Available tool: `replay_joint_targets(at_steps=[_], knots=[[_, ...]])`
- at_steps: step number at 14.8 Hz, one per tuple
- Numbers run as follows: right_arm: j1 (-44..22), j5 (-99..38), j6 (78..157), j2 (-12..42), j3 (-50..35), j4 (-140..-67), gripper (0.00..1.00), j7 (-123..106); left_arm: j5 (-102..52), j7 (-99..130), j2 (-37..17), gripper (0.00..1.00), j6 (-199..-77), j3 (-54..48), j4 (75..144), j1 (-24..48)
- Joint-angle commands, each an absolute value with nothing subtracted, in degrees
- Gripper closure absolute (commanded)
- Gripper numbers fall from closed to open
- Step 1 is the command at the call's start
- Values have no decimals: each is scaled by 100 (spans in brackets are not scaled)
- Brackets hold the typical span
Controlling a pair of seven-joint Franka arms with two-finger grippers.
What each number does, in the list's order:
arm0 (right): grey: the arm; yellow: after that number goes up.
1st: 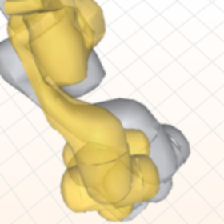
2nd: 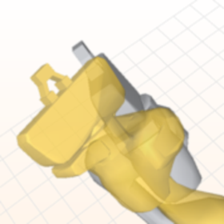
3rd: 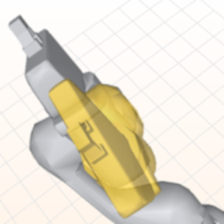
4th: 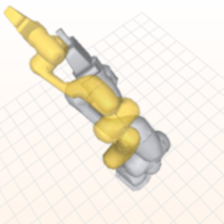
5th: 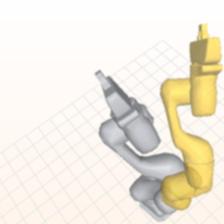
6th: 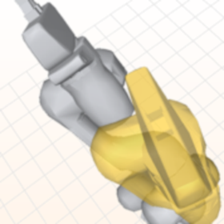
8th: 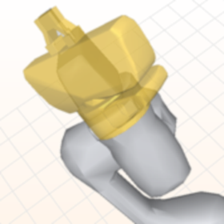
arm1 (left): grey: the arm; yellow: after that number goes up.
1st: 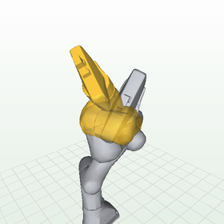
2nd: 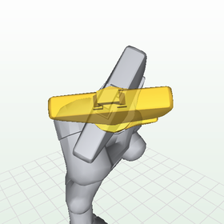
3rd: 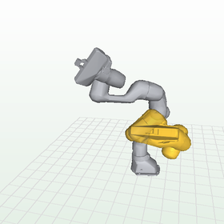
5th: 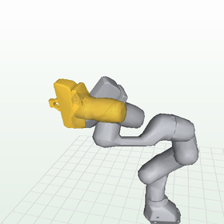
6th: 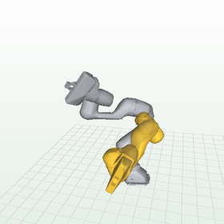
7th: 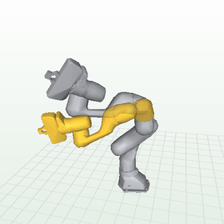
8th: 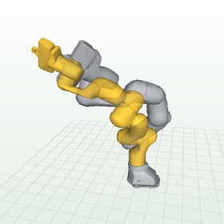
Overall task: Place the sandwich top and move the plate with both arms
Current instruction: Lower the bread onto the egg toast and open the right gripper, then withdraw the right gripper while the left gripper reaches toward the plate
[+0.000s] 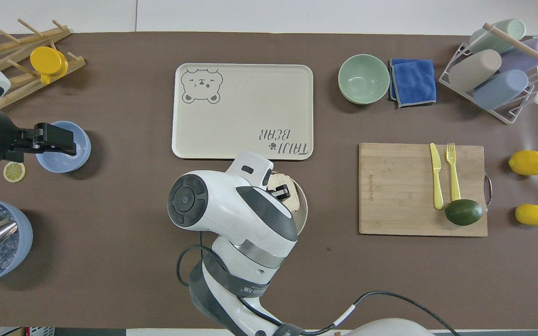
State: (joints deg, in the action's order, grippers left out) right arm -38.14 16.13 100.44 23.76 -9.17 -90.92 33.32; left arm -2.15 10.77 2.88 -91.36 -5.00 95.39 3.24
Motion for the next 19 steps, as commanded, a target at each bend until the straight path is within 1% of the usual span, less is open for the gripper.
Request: replay_joint_targets(at_steps=[1, 3, 4, 6, 7, 8, 9, 10, 11, 13, 15, 19], knots=[[-3797, 1521, 10344, 2347, -949, -9280, 100, 3489, -229, 1099, 466, 0, -9185, -510, 9721, 281], [-3779, 1338, 10511, 2329, -949, -9378, 100, 3489, -229, 1099, 466, 0, -9202, -510, 9738, 281], [-3779, 1136, 10607, 2329, -949, -9404, 94, 3489, -229, 1099, 475, 0, -9237, -510, 9764, 281], [-3779, 1055, 10766, 2338, -949, -9396, 69, 3498, -237, 1090, 518, 0, -9255, -510, 9817, 281], [-3797, 959, 10880, 2338, -949, -9396, 41, 3498, -237, 1090, 519, 0, -9246, -510, 9817, 281], [-3806, 827, 10933, 2347, -949, -9378, 28, 3507, -237, 1090, 519, 0, -9246, -510, 9809, 281], [-3788, 765, 10951, 2338, -949, -9361, 22, 3507, -237, 1090, 519, 0, -9246, -510, 9809, 281], [-3771, 739, 10951, 2303, -949, -9352, 9, 3498, -237, 1090, 510, 0, -9246, -510, 9809, 281], [-3727, 738, 10925, 2233, -949, -9334, 0, 3489, -237, 1099, 518, 0, -9246, -510, 9809, 290], [-3473, 677, 10872, 1970, -941, -9325, 0, 3446, -237, 1090, 527, 0, -9246, -518, 9826, 290], [-2869, 616, 10820, 1776, -949, -9325, 0, 3358, -255, 1090, 562, 0, -9325, -519, 10001, 307], [-1875, 510, 10293, 1407, -940, -9334, 0, 3314, -299, 1090, 633, 0, -9518, -545, 10405, 378]])
